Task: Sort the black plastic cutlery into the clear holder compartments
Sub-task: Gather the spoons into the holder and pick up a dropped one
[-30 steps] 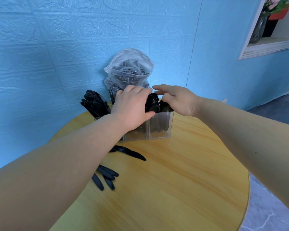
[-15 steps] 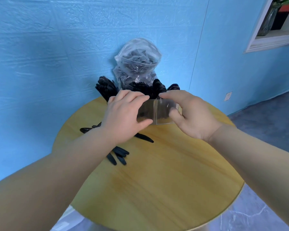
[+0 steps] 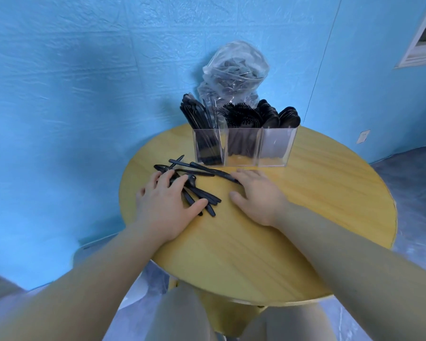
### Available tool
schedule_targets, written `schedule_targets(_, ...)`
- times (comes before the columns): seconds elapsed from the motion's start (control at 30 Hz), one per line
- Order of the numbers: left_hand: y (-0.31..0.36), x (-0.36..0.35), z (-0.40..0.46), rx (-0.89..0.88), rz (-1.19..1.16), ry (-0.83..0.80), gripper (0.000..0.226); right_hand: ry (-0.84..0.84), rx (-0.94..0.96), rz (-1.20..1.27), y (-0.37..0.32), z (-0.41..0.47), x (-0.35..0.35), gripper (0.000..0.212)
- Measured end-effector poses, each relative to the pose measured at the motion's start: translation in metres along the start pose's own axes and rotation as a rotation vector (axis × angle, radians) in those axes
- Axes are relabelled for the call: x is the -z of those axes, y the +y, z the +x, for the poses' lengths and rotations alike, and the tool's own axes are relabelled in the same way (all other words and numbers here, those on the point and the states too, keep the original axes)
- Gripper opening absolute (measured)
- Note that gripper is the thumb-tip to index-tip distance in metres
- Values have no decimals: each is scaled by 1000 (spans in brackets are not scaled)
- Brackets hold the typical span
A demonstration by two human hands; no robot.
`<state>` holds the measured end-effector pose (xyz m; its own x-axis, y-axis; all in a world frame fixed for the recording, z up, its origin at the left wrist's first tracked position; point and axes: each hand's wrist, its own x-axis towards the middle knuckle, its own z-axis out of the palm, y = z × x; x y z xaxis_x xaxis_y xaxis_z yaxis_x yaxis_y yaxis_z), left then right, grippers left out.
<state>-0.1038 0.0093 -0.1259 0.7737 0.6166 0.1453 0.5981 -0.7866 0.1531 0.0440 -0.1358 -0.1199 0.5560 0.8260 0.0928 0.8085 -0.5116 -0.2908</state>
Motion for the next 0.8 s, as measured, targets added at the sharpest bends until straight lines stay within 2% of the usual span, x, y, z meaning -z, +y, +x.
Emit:
schedule_targets(0.27,0,-1,-3,-42,-17,-1,75,110,-18,6,5,-2,-4,43)
schedule_targets(0.43,-1,0,-6,-80,-52,19,71,137,-68,-25,2,21,0,46)
schedule_targets(0.63,-2,1,-7,-107,-80,30,64,-68,-43,-100,-1,37,-1,45)
schedule_targets(0.8,-3,0,-5,-134,-63,14,62,99,-31,-73,11,19,-3,34)
